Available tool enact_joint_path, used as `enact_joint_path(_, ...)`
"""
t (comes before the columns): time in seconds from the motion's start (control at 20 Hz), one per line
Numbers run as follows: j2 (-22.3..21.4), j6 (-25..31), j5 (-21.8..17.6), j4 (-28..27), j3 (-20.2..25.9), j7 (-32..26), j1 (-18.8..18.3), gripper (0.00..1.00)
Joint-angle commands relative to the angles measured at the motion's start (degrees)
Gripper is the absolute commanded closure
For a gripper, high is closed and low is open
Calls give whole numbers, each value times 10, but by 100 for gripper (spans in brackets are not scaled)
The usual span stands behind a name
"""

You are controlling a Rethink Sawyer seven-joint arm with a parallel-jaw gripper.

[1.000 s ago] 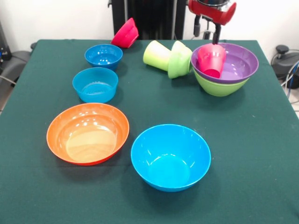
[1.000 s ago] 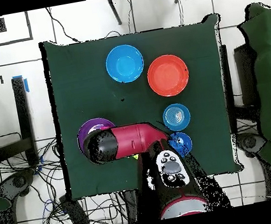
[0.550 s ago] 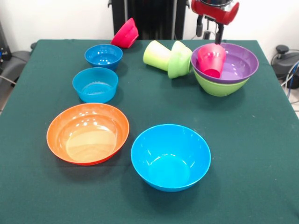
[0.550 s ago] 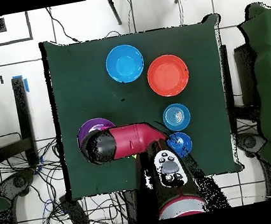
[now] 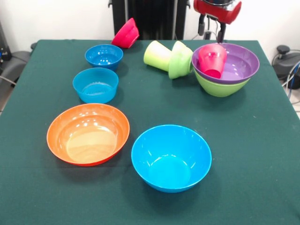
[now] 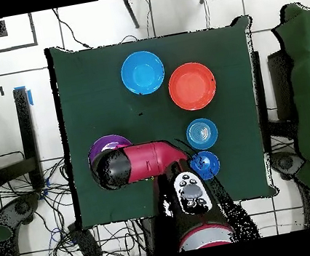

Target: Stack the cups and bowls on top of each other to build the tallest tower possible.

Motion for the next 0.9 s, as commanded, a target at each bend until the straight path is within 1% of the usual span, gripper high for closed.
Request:
enact_joint_path(0.05,33,59,-46,17,40,-68,-11,0)
enact_joint_path(0.35,38,49,-61,19,40,-69,-12,0)
enact_joint_path(0.55,45,41,-75,8,34,-62,-7,0)
enact_joint_path(0.6,45,40,-81,2,29,-58,-2,0)
enact_joint_path(0.9,45,63,-81,-17,31,-51,1,0)
